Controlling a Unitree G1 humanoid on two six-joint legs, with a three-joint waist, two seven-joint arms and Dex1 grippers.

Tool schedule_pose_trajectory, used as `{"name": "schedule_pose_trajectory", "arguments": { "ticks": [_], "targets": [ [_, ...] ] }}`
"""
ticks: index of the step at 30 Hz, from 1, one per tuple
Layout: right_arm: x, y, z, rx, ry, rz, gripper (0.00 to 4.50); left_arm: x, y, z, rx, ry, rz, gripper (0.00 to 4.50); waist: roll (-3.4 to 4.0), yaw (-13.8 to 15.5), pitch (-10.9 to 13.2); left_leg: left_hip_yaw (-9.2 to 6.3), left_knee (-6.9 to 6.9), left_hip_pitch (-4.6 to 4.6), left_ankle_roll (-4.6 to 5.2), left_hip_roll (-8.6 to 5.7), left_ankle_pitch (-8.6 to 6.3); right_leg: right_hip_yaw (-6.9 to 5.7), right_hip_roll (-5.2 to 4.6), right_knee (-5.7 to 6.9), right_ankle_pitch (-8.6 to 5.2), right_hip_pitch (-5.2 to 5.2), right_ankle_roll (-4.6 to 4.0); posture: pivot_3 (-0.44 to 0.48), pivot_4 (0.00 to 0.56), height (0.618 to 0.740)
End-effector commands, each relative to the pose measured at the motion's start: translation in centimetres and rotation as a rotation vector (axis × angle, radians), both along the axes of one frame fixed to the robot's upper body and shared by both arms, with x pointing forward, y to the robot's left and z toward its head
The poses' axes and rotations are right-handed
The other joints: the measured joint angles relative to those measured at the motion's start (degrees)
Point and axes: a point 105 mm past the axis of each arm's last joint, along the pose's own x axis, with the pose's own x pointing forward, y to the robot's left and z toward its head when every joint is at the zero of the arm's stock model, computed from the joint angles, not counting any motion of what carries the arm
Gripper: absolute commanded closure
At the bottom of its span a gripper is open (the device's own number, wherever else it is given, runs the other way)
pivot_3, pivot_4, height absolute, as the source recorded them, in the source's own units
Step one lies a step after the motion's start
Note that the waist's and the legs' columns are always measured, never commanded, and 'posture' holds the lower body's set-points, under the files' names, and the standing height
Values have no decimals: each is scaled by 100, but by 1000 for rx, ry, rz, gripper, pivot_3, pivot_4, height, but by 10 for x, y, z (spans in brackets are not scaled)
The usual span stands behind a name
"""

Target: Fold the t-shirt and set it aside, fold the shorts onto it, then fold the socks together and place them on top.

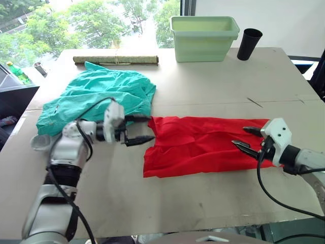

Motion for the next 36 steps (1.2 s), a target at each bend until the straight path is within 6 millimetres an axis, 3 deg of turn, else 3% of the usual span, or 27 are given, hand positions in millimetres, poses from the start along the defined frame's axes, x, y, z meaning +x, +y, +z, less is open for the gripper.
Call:
{"name": "schedule_pose_trajectory", "arguments": {
  "ticks": [1,3,6,9,11,14,18,21,23,26,30,33,36],
  "targets": [
    [20,-9,2,18,-34,-164,346,-6,-36,11,-103,130,16,476,9,19,-4,0,-1,0,0,-2,0,1,-1,0,0,1,0,0,150,727],
    [32,-10,-1,61,-30,-262,600,-4,-58,-1,-92,155,81,1396,9,29,-4,0,-1,2,-1,-4,2,1,0,1,0,5,1,0,150,727],
    [38,-4,-7,95,-1,-306,1950,-1,-82,-26,-25,159,164,3026,8,16,-4,4,-2,2,-1,-5,4,2,6,5,1,11,1,0,150,727],
    [50,-8,-16,81,35,-399,3474,22,-84,-66,125,111,355,4498,11,16,-5,6,-3,10,-8,-5,9,4,12,7,1,16,0,0,150,727],
    [57,-13,-23,31,56,-452,4440,32,-82,-81,206,55,397,4500,11,6,-6,7,-4,13,-14,-4,12,4,14,9,1,16,0,0,150,727],
    [67,-26,-40,-65,87,-540,4440,57,-73,-86,233,-18,496,4500,10,39,-11,7,-3,14,-26,-2,8,3,13,18,0,12,-3,0,150,727],
    [78,-44,-48,-167,46,-620,4440,84,-66,-67,122,-84,588,4500,3,26,-23,10,1,10,-38,-3,4,5,8,29,1,3,-2,0,150,727],
    [76,-46,-27,-169,-60,-587,4440,77,-74,-39,-90,-37,501,4500,2,16,-22,11,0,4,-17,-3,15,7,6,28,0,0,-2,0,150,727],
    [64,-30,-7,-58,-99,-467,4440,61,-73,-19,-217,45,408,4500,4,7,-18,12,-1,-1,-17,-3,16,7,6,28,0,-4,-3,0,150,727],
    [31,-14,18,38,-116,-294,3632,28,-58,5,-253,100,239,4500,7,-32,-16,10,-12,-2,-18,1,16,8,10,25,-1,-9,-2,0,150,727],
    [-27,30,23,134,-21,72,1898,-3,-35,12,-187,183,120,3103,9,-15,-17,6,-16,11,-24,8,16,7,17,22,-7,-1,3,0,150,727],
    [-46,33,14,134,44,144,387,-26,-22,-6,-22,180,34,1617,15,1,-13,1,-20,11,-46,13,-1,5,22,4,-19,-2,-13,0,150,727],
    [-55,30,2,119,107,171,387,-34,-12,-15,45,201,-15,1617,18,45,-11,3,-7,5,-22,10,-17,5,12,0,-21,-4,-18,0,150,727]
  ]
}}
